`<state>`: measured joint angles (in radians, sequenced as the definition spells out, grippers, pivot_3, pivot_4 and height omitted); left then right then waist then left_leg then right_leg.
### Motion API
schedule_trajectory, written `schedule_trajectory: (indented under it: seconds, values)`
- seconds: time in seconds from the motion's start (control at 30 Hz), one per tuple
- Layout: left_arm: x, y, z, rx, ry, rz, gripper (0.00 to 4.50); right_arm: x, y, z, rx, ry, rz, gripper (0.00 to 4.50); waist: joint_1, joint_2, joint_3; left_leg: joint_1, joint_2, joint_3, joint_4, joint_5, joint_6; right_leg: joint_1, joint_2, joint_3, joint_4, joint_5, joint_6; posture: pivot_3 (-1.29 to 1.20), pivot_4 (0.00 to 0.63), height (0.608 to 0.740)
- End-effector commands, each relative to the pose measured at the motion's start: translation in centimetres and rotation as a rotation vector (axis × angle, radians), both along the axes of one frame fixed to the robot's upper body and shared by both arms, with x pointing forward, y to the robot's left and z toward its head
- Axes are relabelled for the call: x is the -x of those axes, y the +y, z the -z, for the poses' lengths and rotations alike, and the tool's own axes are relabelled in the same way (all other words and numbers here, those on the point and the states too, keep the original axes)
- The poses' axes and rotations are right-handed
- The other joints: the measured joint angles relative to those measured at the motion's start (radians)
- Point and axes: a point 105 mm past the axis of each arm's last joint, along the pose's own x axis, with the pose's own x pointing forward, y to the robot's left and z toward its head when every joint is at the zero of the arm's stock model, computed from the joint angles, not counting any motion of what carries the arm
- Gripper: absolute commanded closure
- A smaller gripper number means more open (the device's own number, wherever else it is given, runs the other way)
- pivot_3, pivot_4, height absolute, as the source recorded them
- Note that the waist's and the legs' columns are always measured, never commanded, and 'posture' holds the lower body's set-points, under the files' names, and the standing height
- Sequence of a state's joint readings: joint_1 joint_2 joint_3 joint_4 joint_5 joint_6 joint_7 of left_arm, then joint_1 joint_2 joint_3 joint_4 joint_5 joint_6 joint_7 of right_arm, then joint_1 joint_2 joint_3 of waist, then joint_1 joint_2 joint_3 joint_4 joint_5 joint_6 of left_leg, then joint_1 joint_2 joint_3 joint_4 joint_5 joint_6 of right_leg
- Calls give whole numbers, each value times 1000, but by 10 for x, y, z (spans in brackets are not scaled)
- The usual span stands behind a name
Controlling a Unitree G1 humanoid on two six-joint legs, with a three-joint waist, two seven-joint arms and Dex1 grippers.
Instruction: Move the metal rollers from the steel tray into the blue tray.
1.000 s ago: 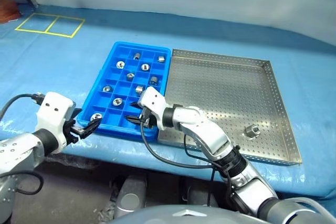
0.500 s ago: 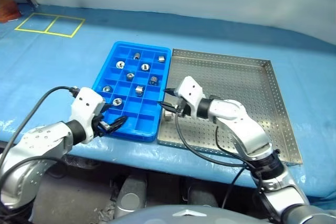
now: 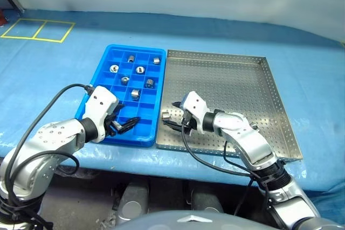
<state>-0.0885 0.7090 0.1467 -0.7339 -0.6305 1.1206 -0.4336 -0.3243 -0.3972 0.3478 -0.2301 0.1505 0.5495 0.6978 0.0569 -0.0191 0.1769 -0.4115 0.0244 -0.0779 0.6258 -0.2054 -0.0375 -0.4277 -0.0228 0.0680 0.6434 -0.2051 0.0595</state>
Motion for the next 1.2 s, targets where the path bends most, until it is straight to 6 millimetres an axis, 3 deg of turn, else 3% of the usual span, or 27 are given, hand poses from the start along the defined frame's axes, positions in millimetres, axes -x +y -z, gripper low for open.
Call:
schedule_trajectory:
  seconds: [0.03,0.47,0.6,0.7,0.73,1.0,1.2]
  values:
    - [0,0,-6,-5,-38,-7,784,-4,5,-3,-10,-31,-26,762,-1,0,0,0,0,0,0,0,0,0,0,0,0,0,0,254,150,740]
    - [2,3,-5,-13,-42,-27,784,-13,15,9,-51,25,-19,762,3,0,0,0,0,0,0,0,0,1,0,0,0,0,0,276,150,740]
    - [2,2,-4,-12,-40,-25,784,-16,16,10,-65,33,1,1608,2,0,0,1,0,0,0,0,0,0,1,0,1,0,0,274,150,740]
    - [1,1,-4,-10,-39,-25,784,-17,14,11,-56,28,11,2599,3,0,0,1,0,0,0,0,0,0,1,0,1,0,0,274,150,740]
    - [2,1,-4,-10,-38,-24,784,-17,13,11,-52,27,12,2661,4,0,0,1,0,0,0,0,0,1,1,0,1,0,0,274,150,740]
    - [1,-1,-3,-7,-35,-17,784,-25,0,4,-49,-1,85,2661,6,0,0,0,0,0,1,0,0,1,1,0,1,0,0,260,150,740]
    - [0,1,-4,-3,-39,-25,784,-31,-8,-22,-66,-97,125,2661,5,0,0,0,0,0,0,0,0,0,1,0,1,0,0,263,150,740]
